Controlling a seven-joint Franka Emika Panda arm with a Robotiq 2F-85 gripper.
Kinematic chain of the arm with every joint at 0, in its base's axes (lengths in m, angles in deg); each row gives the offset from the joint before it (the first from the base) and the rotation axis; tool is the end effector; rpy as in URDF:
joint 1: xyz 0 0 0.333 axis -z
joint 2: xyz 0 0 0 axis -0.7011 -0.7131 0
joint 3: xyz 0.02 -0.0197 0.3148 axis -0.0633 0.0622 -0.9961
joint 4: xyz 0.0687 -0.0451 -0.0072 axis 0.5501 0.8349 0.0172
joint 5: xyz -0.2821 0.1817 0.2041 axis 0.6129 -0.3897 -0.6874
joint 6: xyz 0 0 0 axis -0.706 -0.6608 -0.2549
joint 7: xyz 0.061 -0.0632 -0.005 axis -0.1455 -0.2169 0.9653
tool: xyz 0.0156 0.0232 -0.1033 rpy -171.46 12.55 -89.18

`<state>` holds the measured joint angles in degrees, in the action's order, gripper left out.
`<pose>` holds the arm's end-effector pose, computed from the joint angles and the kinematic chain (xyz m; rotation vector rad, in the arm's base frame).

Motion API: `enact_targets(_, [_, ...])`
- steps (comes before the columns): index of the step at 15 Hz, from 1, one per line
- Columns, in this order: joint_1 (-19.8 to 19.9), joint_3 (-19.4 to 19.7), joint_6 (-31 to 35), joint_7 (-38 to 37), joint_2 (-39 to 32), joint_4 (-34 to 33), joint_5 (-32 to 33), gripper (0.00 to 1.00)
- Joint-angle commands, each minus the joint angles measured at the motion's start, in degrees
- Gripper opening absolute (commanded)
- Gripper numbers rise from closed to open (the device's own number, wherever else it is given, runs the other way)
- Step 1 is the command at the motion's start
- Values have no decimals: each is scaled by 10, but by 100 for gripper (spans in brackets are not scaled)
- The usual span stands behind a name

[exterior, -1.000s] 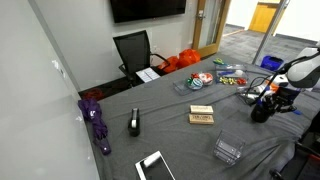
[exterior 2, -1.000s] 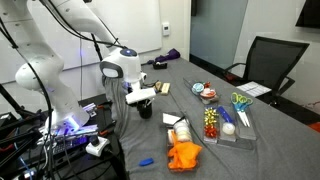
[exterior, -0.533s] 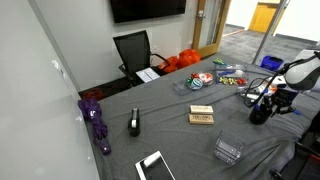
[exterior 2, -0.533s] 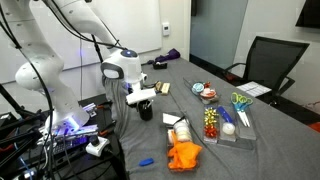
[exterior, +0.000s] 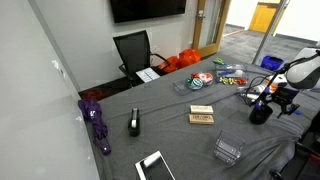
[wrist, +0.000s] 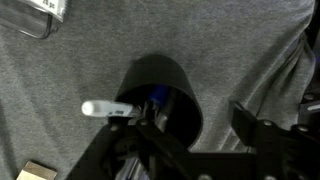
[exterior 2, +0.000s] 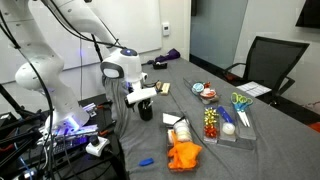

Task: Move the black cup closer to you

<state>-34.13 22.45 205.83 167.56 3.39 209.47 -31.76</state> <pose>0.3557 -0.1515 0.2054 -2.1742 -2.1940 -0.0949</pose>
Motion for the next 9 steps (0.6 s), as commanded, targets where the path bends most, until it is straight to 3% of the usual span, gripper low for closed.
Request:
enact_targets(1, [15,8,-35,-12,41,8,44,100])
enact_targets(9, [16,31,-175,-68,144,1,130,100])
